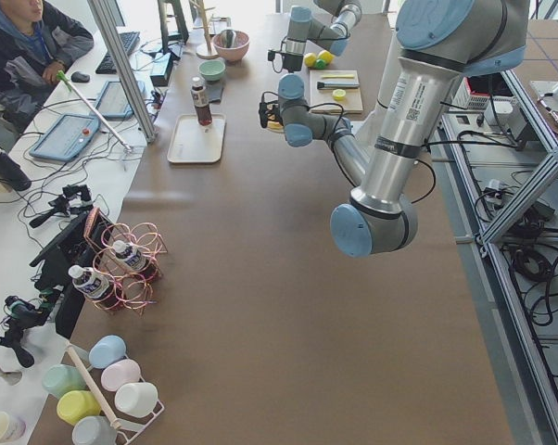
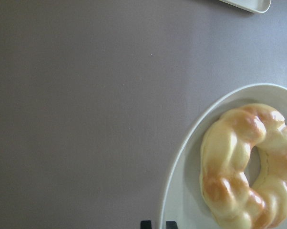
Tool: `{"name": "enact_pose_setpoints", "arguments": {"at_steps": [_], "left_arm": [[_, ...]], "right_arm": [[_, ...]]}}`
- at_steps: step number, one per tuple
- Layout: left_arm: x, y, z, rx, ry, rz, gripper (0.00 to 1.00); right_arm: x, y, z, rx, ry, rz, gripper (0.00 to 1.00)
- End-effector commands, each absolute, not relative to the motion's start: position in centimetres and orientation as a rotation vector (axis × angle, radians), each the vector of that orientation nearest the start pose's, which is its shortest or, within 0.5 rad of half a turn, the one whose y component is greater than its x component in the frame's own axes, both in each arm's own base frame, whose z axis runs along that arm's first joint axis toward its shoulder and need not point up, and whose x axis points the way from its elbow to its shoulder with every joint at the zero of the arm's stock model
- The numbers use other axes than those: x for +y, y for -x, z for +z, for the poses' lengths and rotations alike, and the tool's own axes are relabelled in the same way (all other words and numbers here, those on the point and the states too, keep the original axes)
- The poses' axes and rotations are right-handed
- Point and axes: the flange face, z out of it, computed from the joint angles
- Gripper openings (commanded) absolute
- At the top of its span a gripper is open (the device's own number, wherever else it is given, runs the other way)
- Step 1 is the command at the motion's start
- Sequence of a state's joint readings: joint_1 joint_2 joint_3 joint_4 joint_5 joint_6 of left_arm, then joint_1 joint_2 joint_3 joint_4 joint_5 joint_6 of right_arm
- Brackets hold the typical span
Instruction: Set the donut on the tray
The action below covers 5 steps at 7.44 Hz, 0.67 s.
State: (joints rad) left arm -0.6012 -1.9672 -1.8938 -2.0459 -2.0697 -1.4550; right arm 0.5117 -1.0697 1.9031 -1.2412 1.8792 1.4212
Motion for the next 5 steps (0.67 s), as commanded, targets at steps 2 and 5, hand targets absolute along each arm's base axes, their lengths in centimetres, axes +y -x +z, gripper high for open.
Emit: {"name": "enact_pose_setpoints", "arguments": {"at_steps": [2, 5], "left_arm": [[-44.7, -42.1, 20.3, 1.179, 0.022, -0.253, 0.00], [-59.0, -44.2, 23.1, 1.113, -0.015, -0.404, 0.00]], "right_arm": [[-38.9, 42.6, 20.4, -1.179, -0.138, 0.175, 1.00], [-38.4, 36.6, 26.1, -1.119, -0.127, 0.189, 1.00]]}}
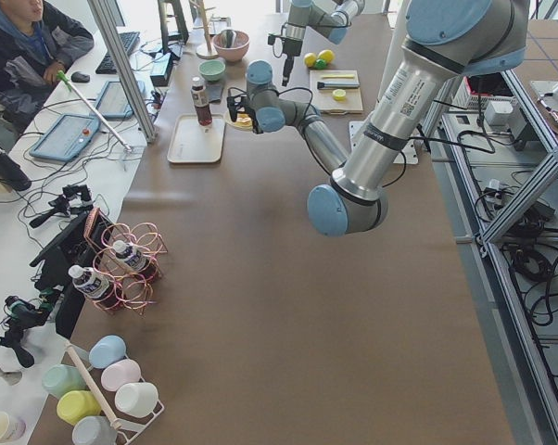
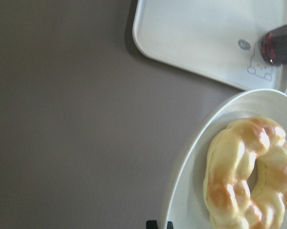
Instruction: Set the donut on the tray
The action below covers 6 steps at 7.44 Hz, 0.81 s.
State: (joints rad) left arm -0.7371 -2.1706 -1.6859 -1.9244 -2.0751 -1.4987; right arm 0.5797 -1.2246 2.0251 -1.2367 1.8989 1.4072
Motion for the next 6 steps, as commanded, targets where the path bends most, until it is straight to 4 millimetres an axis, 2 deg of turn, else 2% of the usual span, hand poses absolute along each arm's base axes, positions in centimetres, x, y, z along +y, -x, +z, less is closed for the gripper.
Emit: {"name": "enact_pose_setpoints", "arguments": {"at_steps": [1, 2, 3, 4, 5, 6], "left_arm": [[-63.0, -45.3, 24.8, 1.107, -0.020, -0.433, 0.00], [-66.5, -46.4, 25.7, 1.060, -0.002, -0.472, 0.00], [-68.4, -47.3, 27.7, 1.039, 0.007, -0.494, 0.00], [-69.8, -48.5, 29.2, 1.053, 0.028, -0.552, 0.00], [-70.9, -50.2, 29.5, 1.055, 0.032, -0.589, 0.00], [-71.0, -50.5, 30.2, 1.050, 0.037, -0.596, 0.00]], "right_arm": [[-38.9, 34.3, 28.1, -1.092, -0.125, 0.174, 1.00], [-39.4, 31.7, 31.0, -1.047, -0.143, 0.130, 1.00], [-39.8, 29.6, 33.1, -1.014, -0.168, 0.070, 1.00], [-40.3, 27.3, 35.2, -0.980, -0.186, 0.026, 1.00], [-40.7, 25.1, 37.1, -0.947, -0.206, 0.003, 1.00], [-40.9, 23.9, 38.0, -0.929, -0.216, -0.006, 1.00]]}}
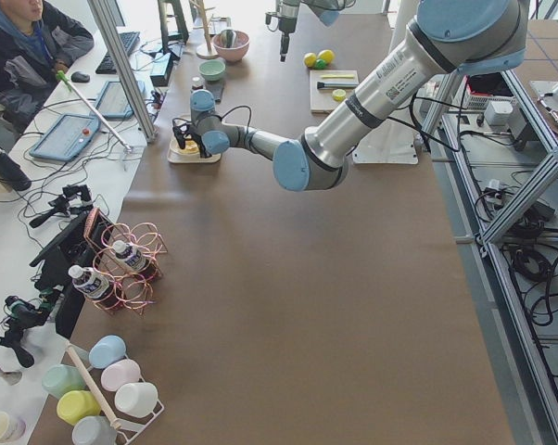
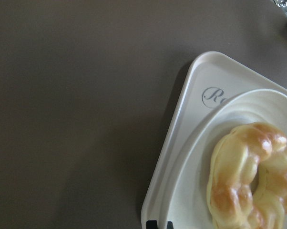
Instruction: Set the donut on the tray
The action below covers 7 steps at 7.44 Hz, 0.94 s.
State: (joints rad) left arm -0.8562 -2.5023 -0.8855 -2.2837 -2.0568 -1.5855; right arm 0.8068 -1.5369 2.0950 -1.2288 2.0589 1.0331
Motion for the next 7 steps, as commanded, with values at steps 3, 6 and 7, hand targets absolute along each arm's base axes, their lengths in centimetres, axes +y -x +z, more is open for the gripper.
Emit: {"name": "enact_pose_setpoints", "arguments": {"at_steps": [3, 6, 7], "left_arm": [[-70.3, -51.6, 28.4, 1.099, 0.069, -0.648, 0.00], [-69.0, -53.4, 27.4, 1.131, 0.077, -0.631, 0.00], [-69.0, -53.4, 27.3, 1.132, 0.073, -0.633, 0.00]], "right_arm": [[-40.8, 23.4, 39.0, -0.912, -0.208, 0.001, 1.00], [-40.0, 22.3, 40.5, -0.915, -0.226, -0.013, 1.00], [-39.5, 21.8, 41.3, -0.922, -0.234, -0.016, 1.00]]}}
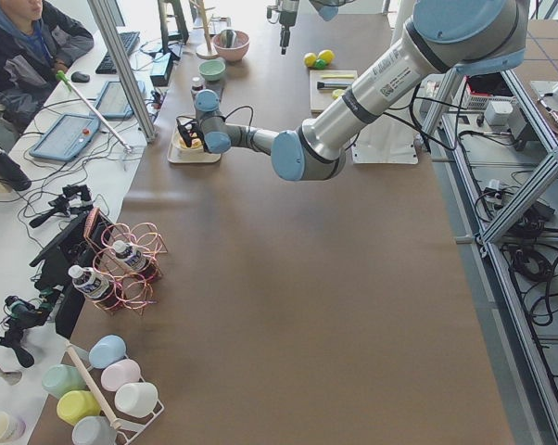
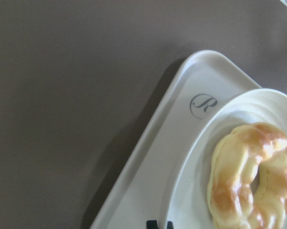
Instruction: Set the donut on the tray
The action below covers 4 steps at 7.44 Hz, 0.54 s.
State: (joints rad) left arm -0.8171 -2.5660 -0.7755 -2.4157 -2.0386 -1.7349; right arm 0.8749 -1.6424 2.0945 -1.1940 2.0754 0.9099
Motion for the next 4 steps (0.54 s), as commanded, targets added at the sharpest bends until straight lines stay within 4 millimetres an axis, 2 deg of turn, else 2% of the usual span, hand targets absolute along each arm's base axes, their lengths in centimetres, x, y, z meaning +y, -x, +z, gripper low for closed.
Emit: {"name": "enact_pose_setpoints", "arguments": {"at_steps": [1, 2, 3, 4], "left_arm": [[-68.61, -54.04, 27.58, 1.126, 0.058, -0.635, 0.00], [-68.62, -54.02, 27.51, 1.130, 0.048, -0.628, 0.58], [-68.54, -54.06, 27.75, 1.133, 0.041, -0.623, 0.73], [-68.52, -54.06, 27.73, 1.135, 0.041, -0.622, 0.81]], "right_arm": [[-39.28, 21.66, 41.69, -0.924, -0.236, -0.017, 1.00], [-39.27, 21.65, 41.67, -0.925, -0.237, -0.016, 1.00], [-39.23, 21.62, 41.88, -0.922, -0.232, -0.012, 1.00], [-39.23, 21.62, 41.88, -0.922, -0.233, -0.013, 1.00]]}}
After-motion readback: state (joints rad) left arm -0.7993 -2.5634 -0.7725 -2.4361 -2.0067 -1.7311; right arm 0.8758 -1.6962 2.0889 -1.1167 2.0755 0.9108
